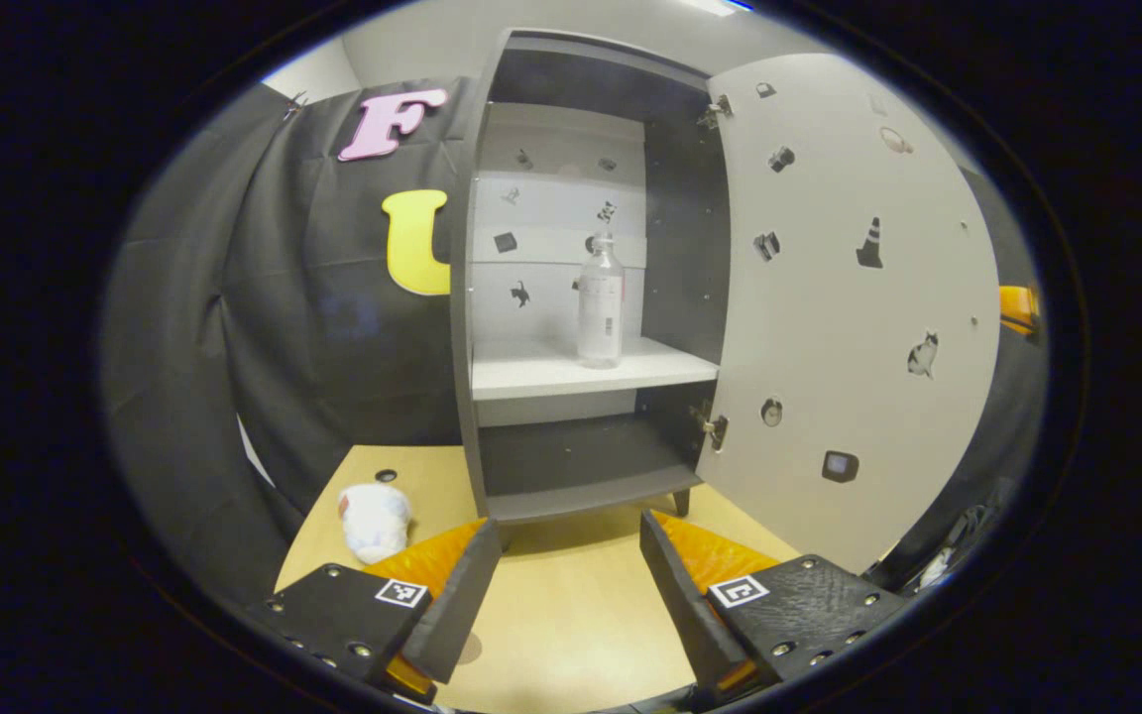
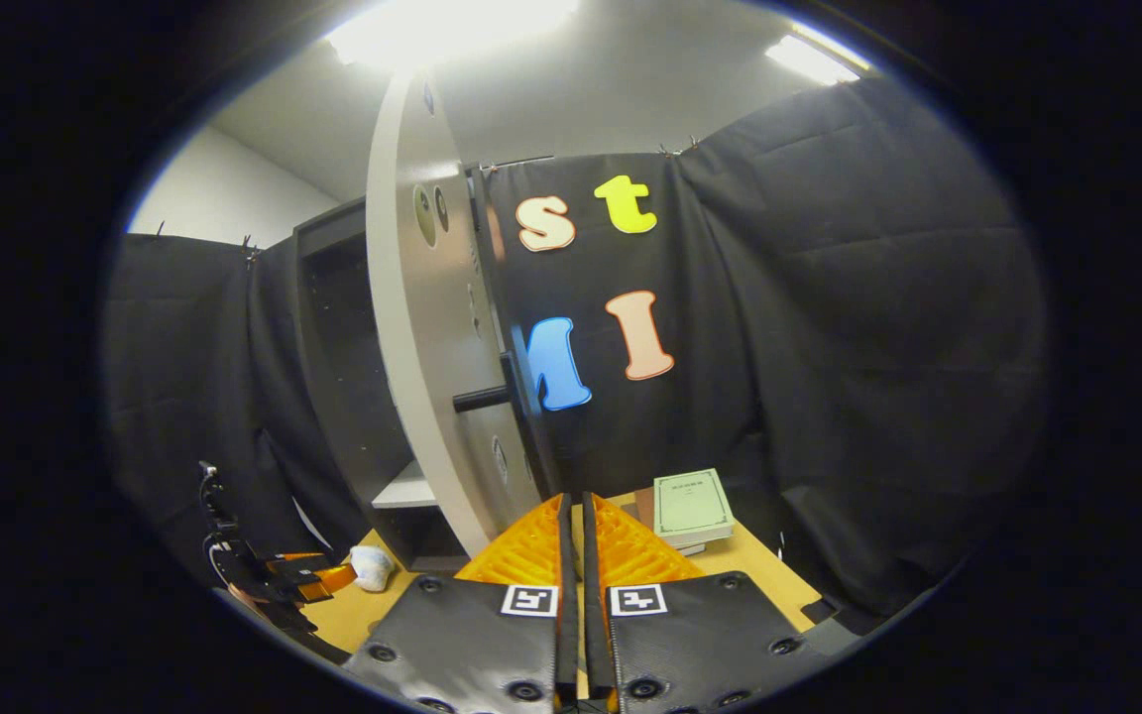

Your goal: Open the cabinet door with the right hand, grasp the bottle in the cabinet with the left hand and place it on the coaster, then close the cabinet door with the right hand.

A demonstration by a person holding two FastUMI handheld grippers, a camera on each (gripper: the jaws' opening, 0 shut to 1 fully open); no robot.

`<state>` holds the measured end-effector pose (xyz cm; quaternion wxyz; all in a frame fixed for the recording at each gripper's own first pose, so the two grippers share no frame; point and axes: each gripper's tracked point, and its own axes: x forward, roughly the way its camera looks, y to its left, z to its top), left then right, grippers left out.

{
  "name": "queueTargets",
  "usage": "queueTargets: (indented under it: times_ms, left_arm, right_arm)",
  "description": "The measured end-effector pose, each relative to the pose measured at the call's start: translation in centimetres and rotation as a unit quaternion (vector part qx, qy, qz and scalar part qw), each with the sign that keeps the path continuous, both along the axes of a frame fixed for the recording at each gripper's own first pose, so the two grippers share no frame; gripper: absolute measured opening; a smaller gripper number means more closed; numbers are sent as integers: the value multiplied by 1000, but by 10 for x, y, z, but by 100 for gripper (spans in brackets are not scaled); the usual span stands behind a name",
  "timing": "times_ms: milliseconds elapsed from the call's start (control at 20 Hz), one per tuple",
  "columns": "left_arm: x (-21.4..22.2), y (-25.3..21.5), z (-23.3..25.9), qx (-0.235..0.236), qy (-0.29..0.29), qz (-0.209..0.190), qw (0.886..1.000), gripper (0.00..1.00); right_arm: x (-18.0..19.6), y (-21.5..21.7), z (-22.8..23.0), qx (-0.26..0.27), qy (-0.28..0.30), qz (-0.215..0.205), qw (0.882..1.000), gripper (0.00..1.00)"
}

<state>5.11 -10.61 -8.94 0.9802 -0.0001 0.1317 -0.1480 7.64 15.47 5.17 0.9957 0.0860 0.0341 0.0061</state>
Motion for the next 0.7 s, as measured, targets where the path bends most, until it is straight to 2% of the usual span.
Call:
queueTargets:
  times_ms: [200,300,500,550,600,650,700]
  left_arm:
    - [29,-14,21,1,-27,-15,1000,86]
    - [45,-22,32,1,-40,-19,999,86]
    - [79,-37,62,-18,-60,-20,998,86]
    - [87,-39,72,-24,-66,-20,997,87]
    - [96,-42,80,-30,-71,-22,997,87]
    - [107,-45,86,-34,-75,-23,996,87]
    - [117,-46,93,-35,-82,-24,996,88]
  right_arm:
    - [-11,-40,3,-15,0,-54,998,4]
    - [-1,-55,4,-14,4,-76,997,4]
    - [35,-74,9,-24,-3,-93,995,4]
    - [45,-73,7,-25,-1,-88,996,17]
    - [55,-76,6,-27,3,-91,996,16]
    - [63,-81,5,-27,2,-94,995,9]
    - [74,-79,6,-21,3,-87,996,21]
